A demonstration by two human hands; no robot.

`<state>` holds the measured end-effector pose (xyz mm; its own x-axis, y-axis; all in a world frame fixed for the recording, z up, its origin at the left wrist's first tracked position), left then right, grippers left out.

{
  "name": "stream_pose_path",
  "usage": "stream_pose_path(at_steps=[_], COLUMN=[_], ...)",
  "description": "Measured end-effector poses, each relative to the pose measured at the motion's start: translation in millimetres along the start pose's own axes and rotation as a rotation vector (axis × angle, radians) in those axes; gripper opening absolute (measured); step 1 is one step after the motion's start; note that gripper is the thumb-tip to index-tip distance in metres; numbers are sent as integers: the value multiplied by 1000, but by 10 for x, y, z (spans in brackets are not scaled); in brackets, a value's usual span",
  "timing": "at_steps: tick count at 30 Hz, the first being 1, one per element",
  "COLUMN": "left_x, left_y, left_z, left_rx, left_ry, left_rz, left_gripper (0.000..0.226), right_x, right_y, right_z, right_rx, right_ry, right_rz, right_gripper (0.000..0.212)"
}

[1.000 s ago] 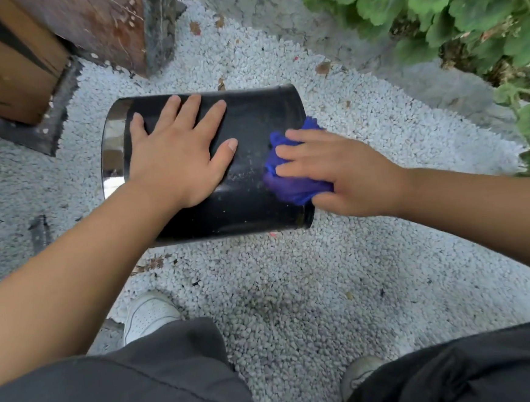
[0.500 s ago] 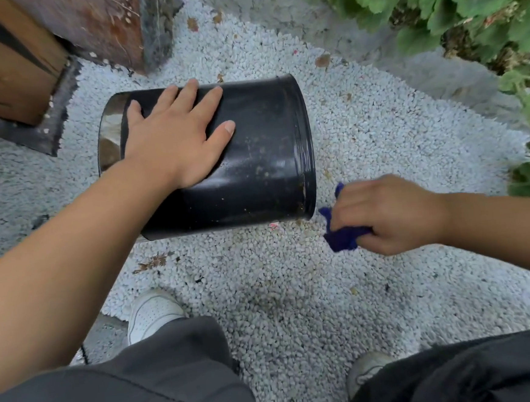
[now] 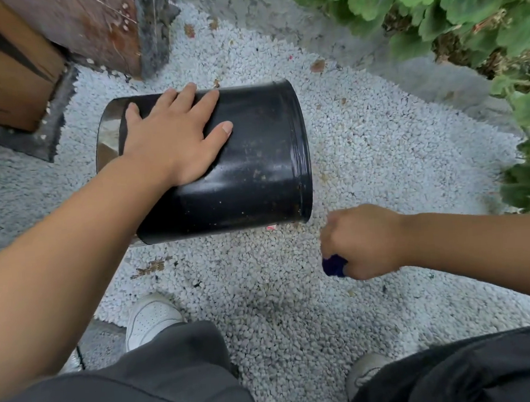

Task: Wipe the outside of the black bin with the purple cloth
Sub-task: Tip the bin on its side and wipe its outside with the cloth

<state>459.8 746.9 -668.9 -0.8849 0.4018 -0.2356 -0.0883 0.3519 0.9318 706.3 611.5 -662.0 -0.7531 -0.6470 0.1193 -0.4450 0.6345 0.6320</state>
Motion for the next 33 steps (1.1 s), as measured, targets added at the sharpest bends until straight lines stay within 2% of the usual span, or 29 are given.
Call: stream_pose_path(at_steps=[2, 4, 5, 7, 9, 10, 12, 14, 15, 19, 21, 23, 25, 26, 29, 31, 33], left_x=[13, 24, 11, -23, -48, -38, 46, 203, 266, 232, 289, 436, 594, 643, 683, 662, 672], left_y=[-11, -17, -16, -5, 46, 100, 216, 221, 153, -266, -219, 0, 265, 390, 741, 829, 772], left_z=[6, -19, -22, -21, -36, -89, -347, -797, -1017, -1412, -1294, -1124, -959, -910, -800, -726, -663], left_rx=[2, 2, 10, 34, 19, -38, -251, -465, -512, -567, -683, -751, -749, -729, -653, -599, -592], left_ry=[-2, 3, 6, 12, -3, -24, -67, -36, -11, -21, 27, 94, 184, 210, 152, 170, 214], left_rz=[0, -3, -7, -3, -23, -70, -196, -263, -302, -550, -882, -1196, -1425, -1477, -1423, -1385, -1346], left_gripper=[73, 73, 73, 72, 71, 71, 70, 65, 65, 73, 71, 55, 50, 51, 62, 73, 68], right_x=[-197, -346, -386, -380, -368, -370, -395, -431, -445, -485, -505, -573, -711, -776, -875, -953, -991], right_y=[-98, -19, 77, 249, 334, 335, 297, 298, 321, 493, 659, 904, 1188, 1296, 1495, 1499, 1452], right_z=[30, 49, 64, 139, 222, 253, 266, 259, 262, 279, 255, 246, 236, 233, 254, 327, 416], right_rx=[123, 29, -58, -205, -280, -278, -248, -225, -227, -215, -194, -242, -310, -274, 7, 40, 29], right_ry=[-260, -375, -397, -424, -481, -504, -512, -500, -489, -422, -399, -401, -405, -396, -355, -413, -466], right_rz=[377, 729, 806, 830, 855, 897, 1022, 1103, 1134, 1241, 1308, 1418, 1535, 1598, 1727, 1793, 1864], right_gripper=[33, 51, 49, 31, 35, 41, 45, 43, 41, 41, 40, 36, 36, 38, 58, 61, 58])
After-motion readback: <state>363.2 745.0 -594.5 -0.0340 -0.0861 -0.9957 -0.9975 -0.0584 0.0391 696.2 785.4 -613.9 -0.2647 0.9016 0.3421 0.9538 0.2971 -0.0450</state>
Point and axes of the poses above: each hand's wrist, its own z-axis towards the middle knuckle, its own y-axis out of the back of the hand, x = y × z, the point moved 5 cm from there along z, towards the middle knuckle, and after that the axes turned 15 degrees about -y, right-handed, at the moved point
